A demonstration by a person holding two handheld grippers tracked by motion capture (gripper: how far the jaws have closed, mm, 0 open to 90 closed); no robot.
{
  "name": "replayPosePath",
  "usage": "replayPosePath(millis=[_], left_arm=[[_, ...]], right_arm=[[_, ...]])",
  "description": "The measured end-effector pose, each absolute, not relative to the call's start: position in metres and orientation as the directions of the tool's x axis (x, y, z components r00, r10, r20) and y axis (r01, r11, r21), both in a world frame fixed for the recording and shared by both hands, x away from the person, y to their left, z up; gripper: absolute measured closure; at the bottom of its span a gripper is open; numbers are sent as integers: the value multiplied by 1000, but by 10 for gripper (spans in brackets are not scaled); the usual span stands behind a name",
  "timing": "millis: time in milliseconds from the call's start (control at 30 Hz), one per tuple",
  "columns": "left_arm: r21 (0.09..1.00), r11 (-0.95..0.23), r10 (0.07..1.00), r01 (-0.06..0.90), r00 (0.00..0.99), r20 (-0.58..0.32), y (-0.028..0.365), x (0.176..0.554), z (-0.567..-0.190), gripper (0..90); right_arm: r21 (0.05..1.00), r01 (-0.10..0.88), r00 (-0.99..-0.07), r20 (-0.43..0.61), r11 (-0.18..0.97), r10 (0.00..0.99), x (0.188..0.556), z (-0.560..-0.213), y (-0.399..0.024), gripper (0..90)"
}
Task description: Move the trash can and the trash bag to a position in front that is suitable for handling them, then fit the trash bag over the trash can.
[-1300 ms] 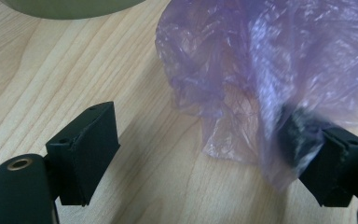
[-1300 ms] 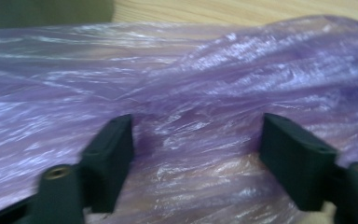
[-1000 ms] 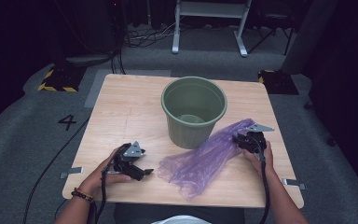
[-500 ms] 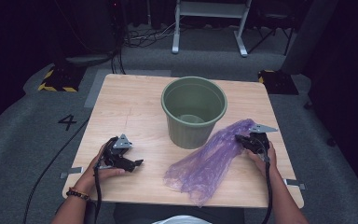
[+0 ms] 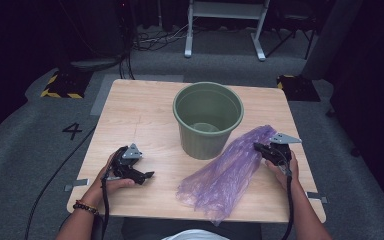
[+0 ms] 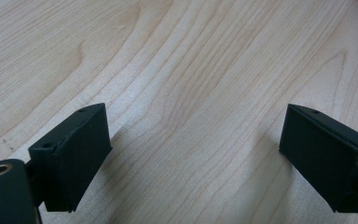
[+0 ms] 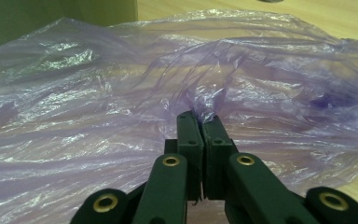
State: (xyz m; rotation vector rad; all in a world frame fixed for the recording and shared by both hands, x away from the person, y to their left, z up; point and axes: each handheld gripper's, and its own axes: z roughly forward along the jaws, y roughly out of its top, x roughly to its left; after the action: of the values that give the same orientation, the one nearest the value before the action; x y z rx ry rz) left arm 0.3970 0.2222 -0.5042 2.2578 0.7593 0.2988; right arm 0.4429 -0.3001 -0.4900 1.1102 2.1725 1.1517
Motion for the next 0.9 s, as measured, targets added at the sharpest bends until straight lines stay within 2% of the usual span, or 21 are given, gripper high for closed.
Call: replayPosePath(millis=[367, 900], left_arm=[[703, -564, 601, 432, 799, -9, 222, 397, -504, 84], [702, -559, 612, 441, 791, -9, 221, 396, -504, 81]], right_arm=[[866, 380, -590, -43, 324, 806, 437, -478, -297, 883], [924, 214, -619, -123, 317, 775, 421, -448, -283, 881]])
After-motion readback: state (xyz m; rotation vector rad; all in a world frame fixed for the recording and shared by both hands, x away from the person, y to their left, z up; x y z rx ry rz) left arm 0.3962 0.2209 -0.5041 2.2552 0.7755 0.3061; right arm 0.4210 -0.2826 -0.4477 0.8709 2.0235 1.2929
